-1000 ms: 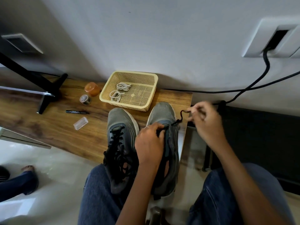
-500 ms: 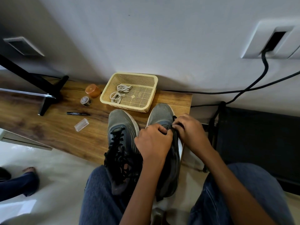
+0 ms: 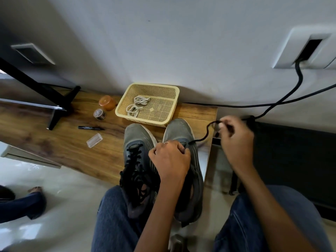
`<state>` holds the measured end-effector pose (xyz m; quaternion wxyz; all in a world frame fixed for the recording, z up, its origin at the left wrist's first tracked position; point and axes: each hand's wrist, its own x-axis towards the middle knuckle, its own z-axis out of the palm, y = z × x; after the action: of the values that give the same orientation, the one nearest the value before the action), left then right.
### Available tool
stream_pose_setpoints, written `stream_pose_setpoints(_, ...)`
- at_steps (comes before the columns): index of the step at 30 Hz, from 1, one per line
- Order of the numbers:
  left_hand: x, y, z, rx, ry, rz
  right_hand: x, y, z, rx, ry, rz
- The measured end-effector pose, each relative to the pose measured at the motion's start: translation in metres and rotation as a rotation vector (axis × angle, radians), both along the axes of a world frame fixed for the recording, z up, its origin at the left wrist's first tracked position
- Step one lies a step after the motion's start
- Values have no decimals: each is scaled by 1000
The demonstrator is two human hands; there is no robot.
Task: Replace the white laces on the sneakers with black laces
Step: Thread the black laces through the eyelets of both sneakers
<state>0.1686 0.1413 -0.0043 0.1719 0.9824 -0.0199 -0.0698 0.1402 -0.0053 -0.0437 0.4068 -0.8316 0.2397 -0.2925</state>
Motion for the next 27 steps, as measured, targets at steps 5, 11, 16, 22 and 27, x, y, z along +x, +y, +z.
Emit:
stream_pose_setpoints(5,1,0,-3,39,-23,-49,7,33,-16,-102,252,468)
stream_pose_setpoints(11,1,1,-6,61,-42,-58,9,40,-22,-151,285,440)
stream_pose_setpoints(16,-2,3,-6,59,-52,-22,8,29,-18,-140,243,271)
stream_pose_setpoints(22,-2,3,-7,55,-54,-11,1,-3,-13,8,107,-63)
stream_pose_setpoints(27,-2,4,-6,64,-41,-27,-1,-15,-9,195,-28,-348)
